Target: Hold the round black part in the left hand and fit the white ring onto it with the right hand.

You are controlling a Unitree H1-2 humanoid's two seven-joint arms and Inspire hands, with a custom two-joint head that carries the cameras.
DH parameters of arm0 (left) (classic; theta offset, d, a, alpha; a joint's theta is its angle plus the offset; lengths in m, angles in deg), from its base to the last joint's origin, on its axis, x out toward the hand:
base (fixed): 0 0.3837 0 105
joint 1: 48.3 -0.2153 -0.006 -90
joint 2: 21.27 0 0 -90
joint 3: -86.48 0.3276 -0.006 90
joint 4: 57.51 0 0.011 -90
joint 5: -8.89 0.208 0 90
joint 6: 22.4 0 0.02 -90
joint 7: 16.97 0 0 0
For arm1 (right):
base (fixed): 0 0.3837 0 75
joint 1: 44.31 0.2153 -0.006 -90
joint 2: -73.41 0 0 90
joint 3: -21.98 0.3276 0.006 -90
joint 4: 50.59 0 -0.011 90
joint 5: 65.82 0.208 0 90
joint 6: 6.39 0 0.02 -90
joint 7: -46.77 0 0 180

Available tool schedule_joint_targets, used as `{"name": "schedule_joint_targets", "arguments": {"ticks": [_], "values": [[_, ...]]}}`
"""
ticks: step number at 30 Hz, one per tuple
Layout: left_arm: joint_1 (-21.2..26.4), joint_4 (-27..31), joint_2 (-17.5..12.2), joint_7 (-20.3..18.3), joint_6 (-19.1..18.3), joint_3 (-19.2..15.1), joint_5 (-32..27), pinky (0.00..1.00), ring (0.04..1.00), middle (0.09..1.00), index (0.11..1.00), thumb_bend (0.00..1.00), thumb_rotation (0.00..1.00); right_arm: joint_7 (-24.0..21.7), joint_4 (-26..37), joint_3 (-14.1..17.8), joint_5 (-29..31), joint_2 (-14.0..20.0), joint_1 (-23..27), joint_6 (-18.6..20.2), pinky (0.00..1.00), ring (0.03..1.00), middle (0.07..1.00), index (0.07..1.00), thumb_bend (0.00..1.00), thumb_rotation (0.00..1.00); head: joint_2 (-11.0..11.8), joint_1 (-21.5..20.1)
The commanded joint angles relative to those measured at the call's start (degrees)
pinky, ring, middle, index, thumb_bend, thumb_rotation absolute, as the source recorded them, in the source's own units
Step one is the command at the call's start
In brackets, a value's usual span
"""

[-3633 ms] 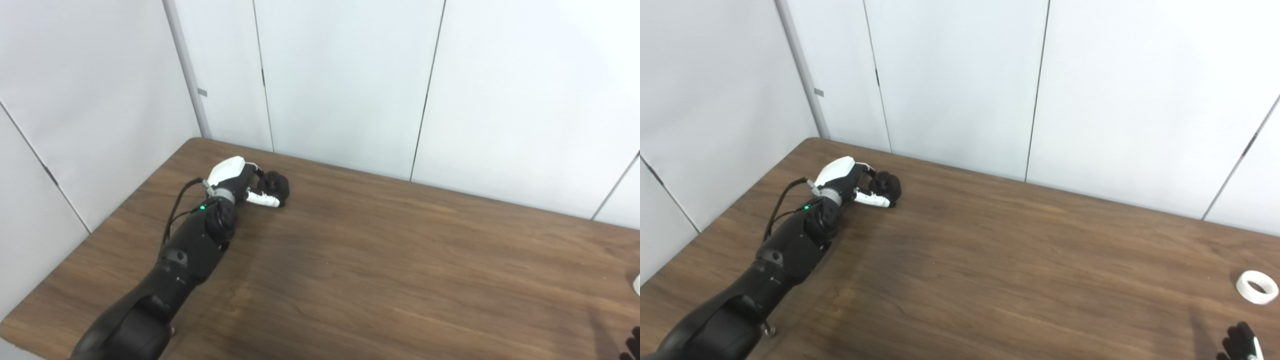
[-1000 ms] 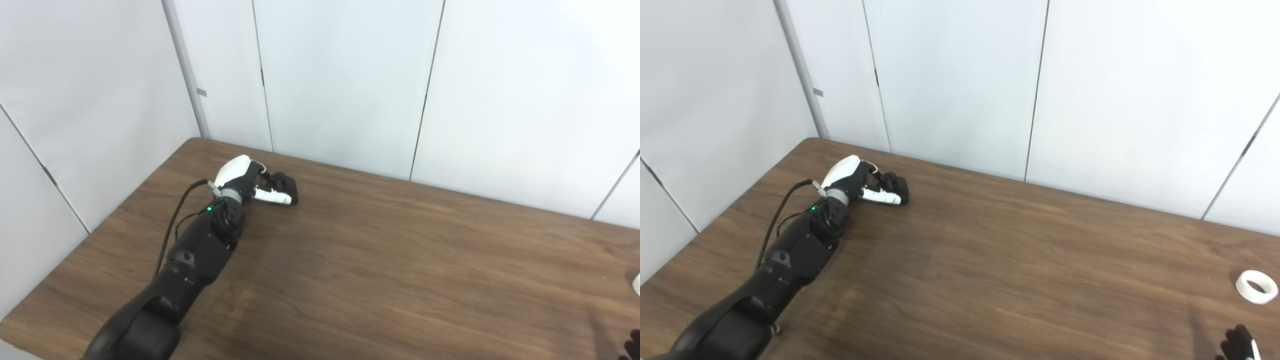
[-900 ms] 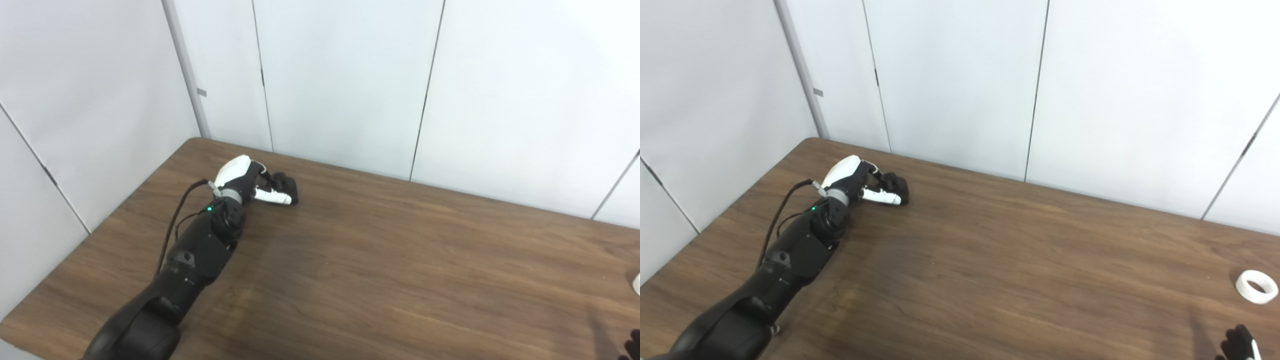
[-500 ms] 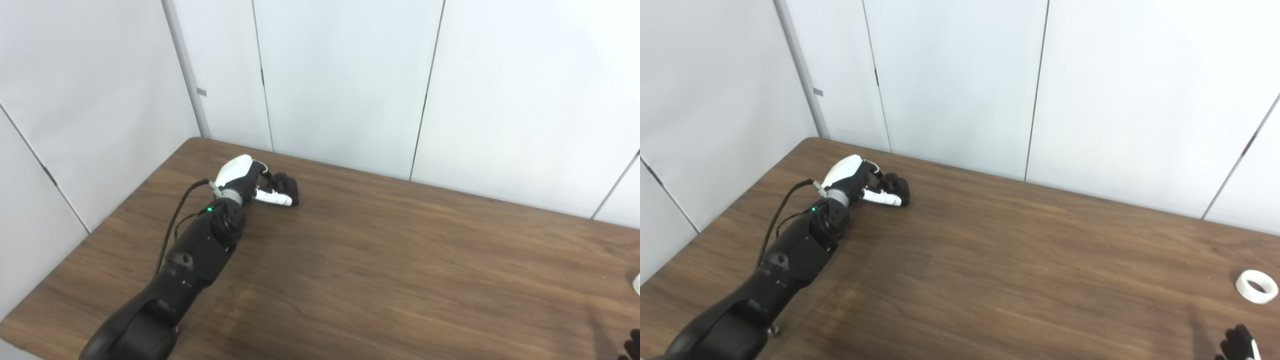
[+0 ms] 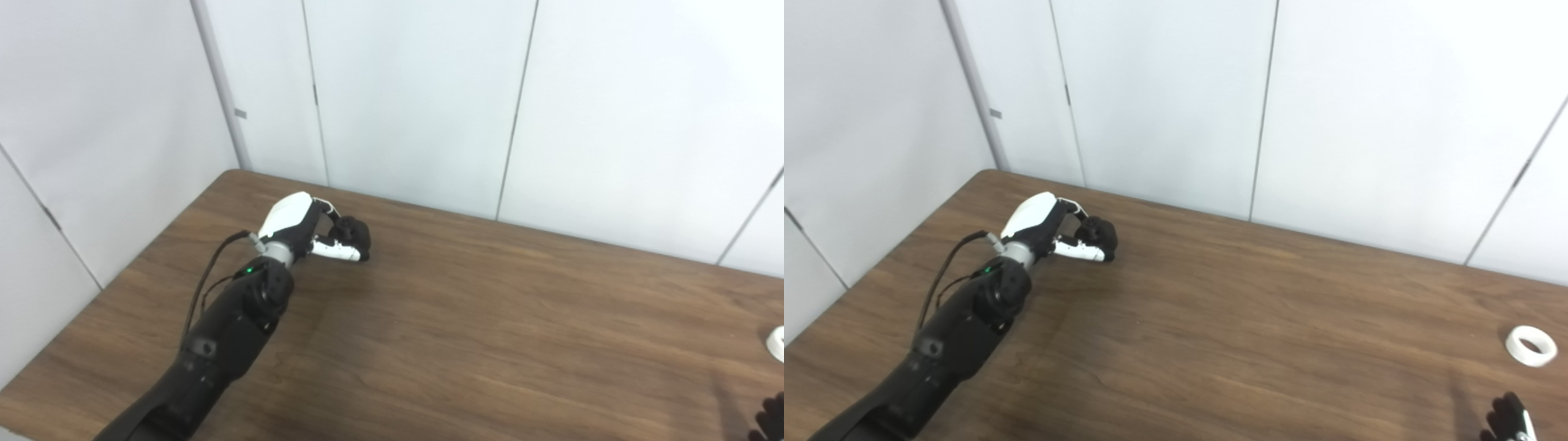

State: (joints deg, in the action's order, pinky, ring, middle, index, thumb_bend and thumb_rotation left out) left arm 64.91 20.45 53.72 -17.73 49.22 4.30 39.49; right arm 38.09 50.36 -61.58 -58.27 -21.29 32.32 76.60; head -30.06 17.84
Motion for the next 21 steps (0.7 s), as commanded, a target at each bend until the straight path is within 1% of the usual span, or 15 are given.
{"name": "schedule_joint_targets", "arguments": {"ticks": [1,5,7,10,13,18,21], "values": [[0.62,4.79,-1.54,0.00,-0.77,-0.94,1.46,0.93,0.931,0.806,0.484,0.52,0.04,-0.30,-1.14,-1.19,-0.04,-0.87,-1.69,-0.81,1.00,1.000,1.000,1.000,0.62,1.00,-0.05,-0.48],[-2.24,12.61,-0.47,-1.80,-3.30,-0.70,2.42,0.91,0.934,0.813,0.485,0.52,0.04,-0.08,-0.82,-1.43,0.40,-0.98,-1.53,0.51,1.00,1.000,1.000,1.000,0.62,1.00,-0.20,-1.83],[-3.68,16.51,0.24,-2.40,-4.07,-0.60,2.83,0.87,0.916,0.796,0.485,0.52,0.04,0.05,-0.99,-1.32,0.95,-1.27,-1.27,0.72,1.00,1.000,1.000,1.000,0.62,1.00,-0.35,-2.89],[-5.75,21.82,1.34,-3.49,-4.69,-0.29,3.44,0.84,0.898,0.788,0.486,0.52,0.04,0.60,-0.73,-1.18,1.09,-1.85,-1.11,1.46,1.00,1.000,1.000,1.000,0.62,1.00,-0.64,-3.55],[-7.58,26.01,2.71,-4.74,-5.50,0.21,4.64,0.84,0.893,0.792,0.485,0.52,0.04,0.95,0.07,-1.35,0.60,-2.22,-1.36,2.24,1.00,1.000,1.000,1.000,0.62,1.00,-0.97,-3.97],[-9.71,30.65,4.45,-7.25,-6.13,1.43,7.11,0.85,0.898,0.806,0.485,0.52,0.05,1.55,1.75,-1.64,-0.02,-2.78,-1.85,3.45,1.00,1.000,1.000,1.000,0.64,1.00,-1.68,-4.72],[-10.70,32.40,5.24,-8.86,-5.45,2.52,8.72,0.85,0.895,0.804,0.485,0.52,0.05,2.01,2.73,-1.94,-0.11,-2.77,-2.18,4.04,1.00,1.000,1.000,1.000,0.65,1.00,-2.65,-5.38]]}}
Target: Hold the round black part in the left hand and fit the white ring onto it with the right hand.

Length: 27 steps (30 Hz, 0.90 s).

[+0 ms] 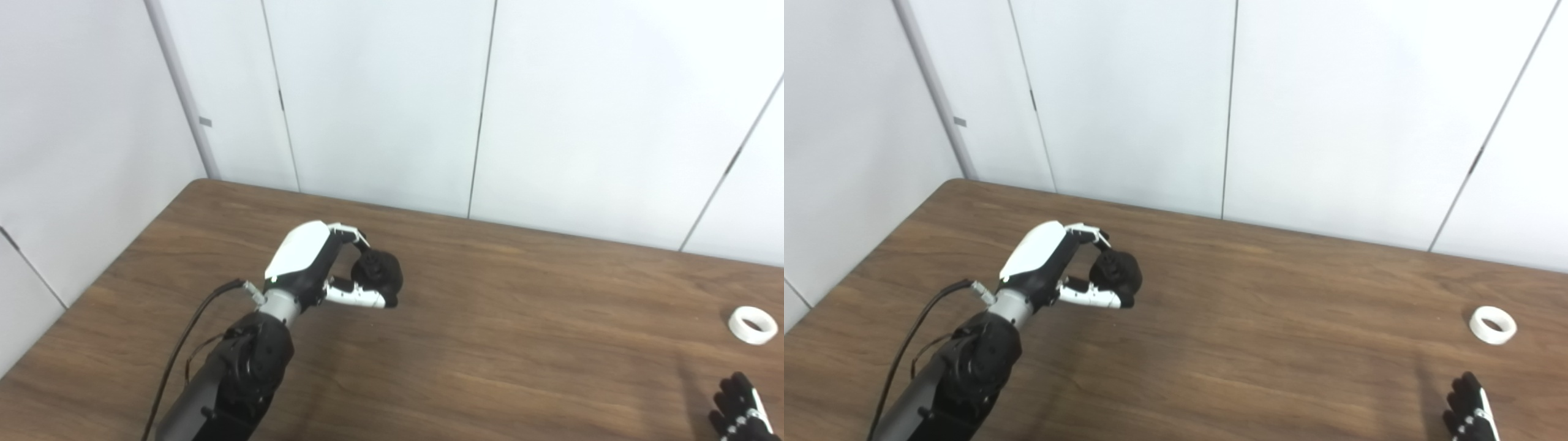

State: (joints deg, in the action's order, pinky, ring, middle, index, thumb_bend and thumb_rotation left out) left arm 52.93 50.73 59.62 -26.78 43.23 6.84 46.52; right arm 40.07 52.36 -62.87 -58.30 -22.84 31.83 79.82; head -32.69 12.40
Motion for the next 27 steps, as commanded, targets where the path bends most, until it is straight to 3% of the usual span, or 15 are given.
{"name": "schedule_joint_targets", "arguments": {"ticks": [1,10,17,27], "values": [[1.09,2.69,-0.55,-0.41,0.74,0.49,2.46,0.85,0.891,0.800,0.485,0.52,0.05,0.31,1.12,-0.74,-0.11,-1.31,-1.78,1.08,1.00,1.000,1.000,1.000,0.66,1.00,-0.34,-0.29],[-0.91,6.77,0.60,-4.63,2.19,3.07,6.33,0.85,0.898,0.805,0.486,0.52,0.05,2.05,3.60,-2.25,-1.75,-1.43,-1.95,2.49,1.00,1.000,1.000,0.996,0.64,1.00,-4.94,-5.62],[-2.71,7.21,1.93,-4.16,6.65,6.18,9.07,0.97,0.896,0.803,0.486,0.52,0.05,3.76,5.42,-3.42,-2.80,-2.32,-1.43,4.38,1.00,1.000,0.991,0.981,0.64,1.00,-8.14,-9.41],[-4.51,6.04,6.28,-4.29,10.93,9.22,12.54,0.99,0.908,0.805,0.486,0.52,0.05,6.33,7.82,-5.19,-3.64,-3.34,-0.04,7.81,1.00,1.000,0.984,0.974,0.63,1.00,-11.81,-14.06]]}}
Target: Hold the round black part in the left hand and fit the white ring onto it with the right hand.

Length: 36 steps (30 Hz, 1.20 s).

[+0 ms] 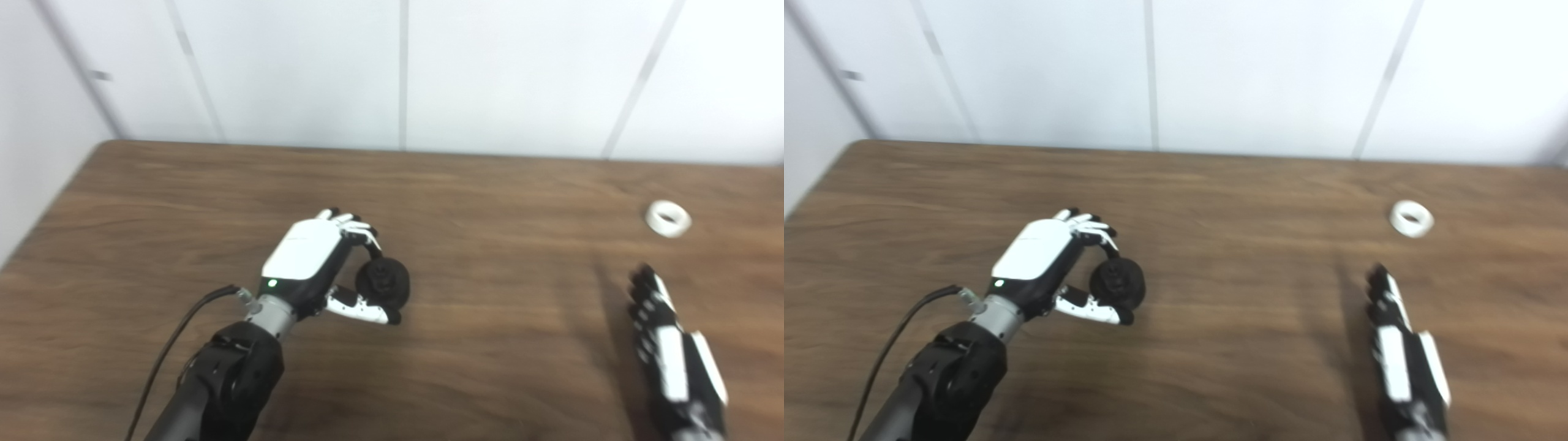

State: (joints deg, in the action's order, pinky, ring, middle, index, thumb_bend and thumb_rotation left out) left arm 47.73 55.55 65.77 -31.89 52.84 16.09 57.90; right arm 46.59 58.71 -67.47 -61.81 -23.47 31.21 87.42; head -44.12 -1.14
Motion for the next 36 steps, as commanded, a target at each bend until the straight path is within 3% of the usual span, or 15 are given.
{"name": "schedule_joint_targets", "arguments": {"ticks": [1,16,36], "values": [[0.50,0.95,0.61,0.77,1.57,0.16,1.47,1.00,0.910,0.807,0.486,0.52,0.05,0.14,1.66,-0.78,-0.49,-2.73,0.71,0.44,1.00,1.000,0.981,0.970,0.62,1.00,-0.64,-0.86],[-2.38,-3.57,5.37,3.43,6.14,2.54,4.06,1.00,0.914,0.818,0.486,0.52,0.06,2.69,5.01,-3.16,-2.72,-3.16,2.39,4.51,1.00,1.000,0.977,0.966,0.66,1.00,-3.59,-4.99],[-5.21,-10.98,8.21,11.13,9.87,5.07,8.65,1.00,0.906,0.811,0.486,0.52,0.05,2.55,8.31,-2.81,-2.10,-2.07,3.62,7.16,1.00,1.000,0.984,0.979,0.66,1.00,-4.89,-4.18]]}}
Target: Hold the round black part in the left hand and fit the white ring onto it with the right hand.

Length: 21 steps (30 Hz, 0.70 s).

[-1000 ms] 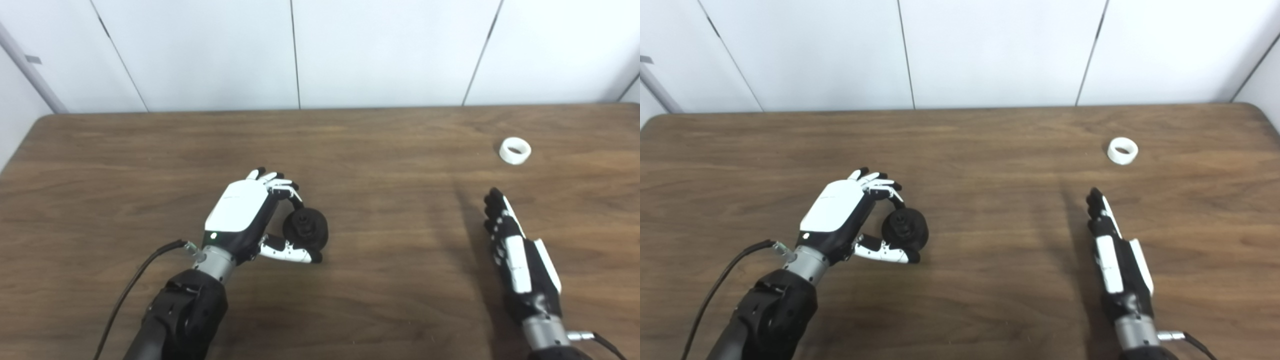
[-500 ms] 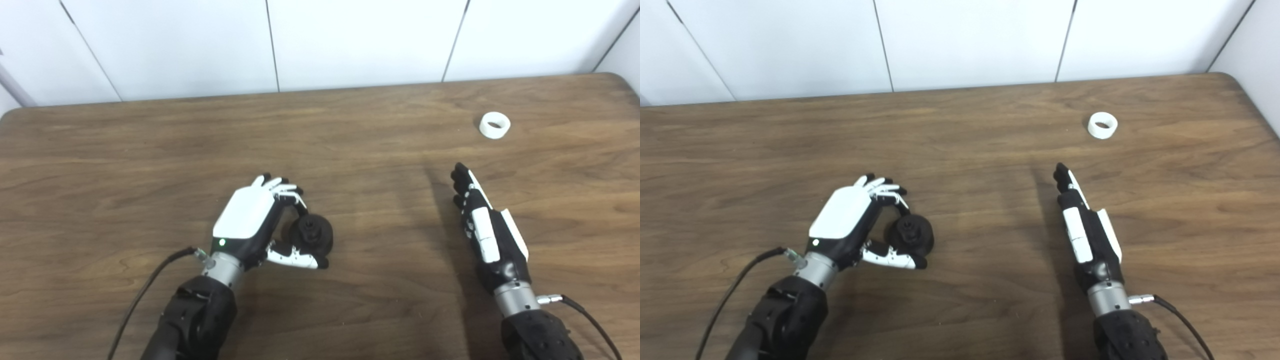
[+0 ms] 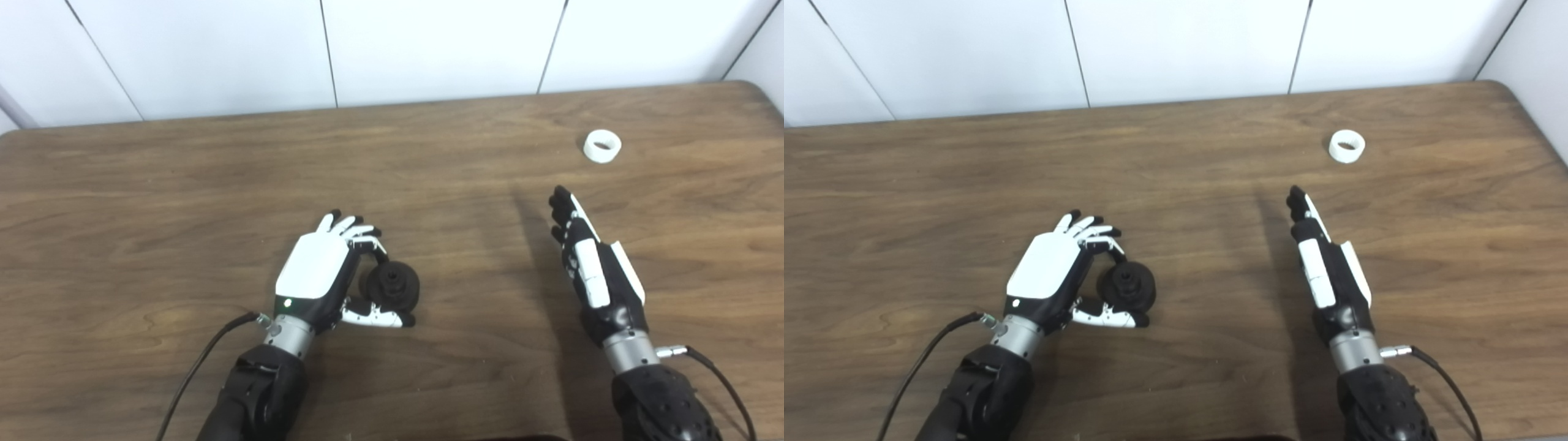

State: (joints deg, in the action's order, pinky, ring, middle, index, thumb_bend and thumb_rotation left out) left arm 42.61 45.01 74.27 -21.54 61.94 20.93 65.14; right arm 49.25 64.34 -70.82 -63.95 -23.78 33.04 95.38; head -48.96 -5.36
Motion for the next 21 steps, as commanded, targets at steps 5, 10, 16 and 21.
{"name": "schedule_joint_targets", "arguments": {"ticks": [5,10,16,21], "values": [[-0.30,-0.59,-0.53,1.52,0.79,0.68,2.31,1.00,0.910,0.811,0.487,0.52,0.06,0.48,3.96,0.60,-1.35,-1.78,2.31,1.10,1.00,1.000,0.978,0.971,0.63,1.00,-0.19,-0.19],[-0.32,-0.71,-0.65,1.90,0.79,0.47,1.94,1.00,0.914,0.813,0.487,0.52,0.05,-0.29,5.83,0.83,-3.76,-0.17,3.59,3.94,1.00,0.995,0.967,0.933,0.57,0.85,-0.17,-0.40],[-0.29,-0.29,-1.19,0.39,0.15,0.51,2.48,1.00,0.917,0.816,0.487,0.52,0.06,-0.16,7.38,2.43,-6.30,0.61,6.03,6.42,0.96,0.965,0.944,0.890,0.53,0.74,-0.04,-0.91],[-0.43,-0.52,-1.51,-0.37,0.11,0.68,2.46,1.00,0.907,0.811,0.486,0.52,0.06,-0.34,7.95,3.59,-13.39,3.01,10.05,10.37,0.89,0.921,0.907,0.842,0.54,0.65,0.52,-3.10]]}}
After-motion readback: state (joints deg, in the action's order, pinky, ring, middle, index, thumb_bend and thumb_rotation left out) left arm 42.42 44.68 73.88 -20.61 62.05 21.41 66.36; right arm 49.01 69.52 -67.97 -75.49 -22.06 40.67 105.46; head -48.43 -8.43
